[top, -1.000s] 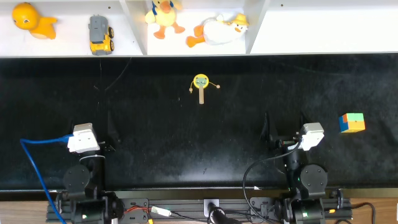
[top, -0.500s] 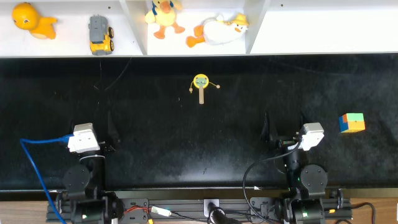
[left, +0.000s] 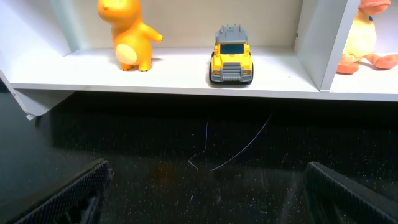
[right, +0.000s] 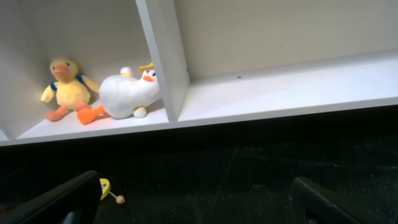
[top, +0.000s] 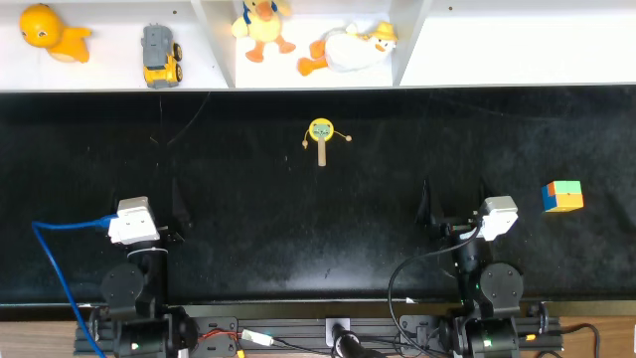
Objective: Store Toys
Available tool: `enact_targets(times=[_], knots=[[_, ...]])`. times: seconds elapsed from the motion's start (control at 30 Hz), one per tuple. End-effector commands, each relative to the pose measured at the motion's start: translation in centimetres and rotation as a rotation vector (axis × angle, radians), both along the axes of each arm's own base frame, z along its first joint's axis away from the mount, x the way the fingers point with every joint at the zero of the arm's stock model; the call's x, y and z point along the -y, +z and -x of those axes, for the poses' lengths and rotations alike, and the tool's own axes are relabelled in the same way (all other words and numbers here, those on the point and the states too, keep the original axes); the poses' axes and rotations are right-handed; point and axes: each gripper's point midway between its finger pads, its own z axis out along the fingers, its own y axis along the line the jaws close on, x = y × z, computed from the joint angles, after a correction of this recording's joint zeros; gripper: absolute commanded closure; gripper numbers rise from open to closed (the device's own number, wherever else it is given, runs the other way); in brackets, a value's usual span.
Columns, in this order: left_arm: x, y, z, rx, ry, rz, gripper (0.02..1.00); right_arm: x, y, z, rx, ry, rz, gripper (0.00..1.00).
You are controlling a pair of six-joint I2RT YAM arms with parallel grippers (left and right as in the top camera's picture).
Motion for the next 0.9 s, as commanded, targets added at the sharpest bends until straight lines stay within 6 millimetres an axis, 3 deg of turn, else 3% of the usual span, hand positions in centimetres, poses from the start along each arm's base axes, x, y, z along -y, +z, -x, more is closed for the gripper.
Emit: enact_targets(times=[0.03,0.9], knots=[[0.0,0.0,0.02,0.003,-0.002,-0.019,0.02,-0.15,-0.24,0.0,0.003,0.007,0.006,0.005],[-0.02,0.0,0.02,0.003,-0.001,-0.019,0.02,-0.15,-0.23,0.0,0.004,0.007,0.006,0.005]])
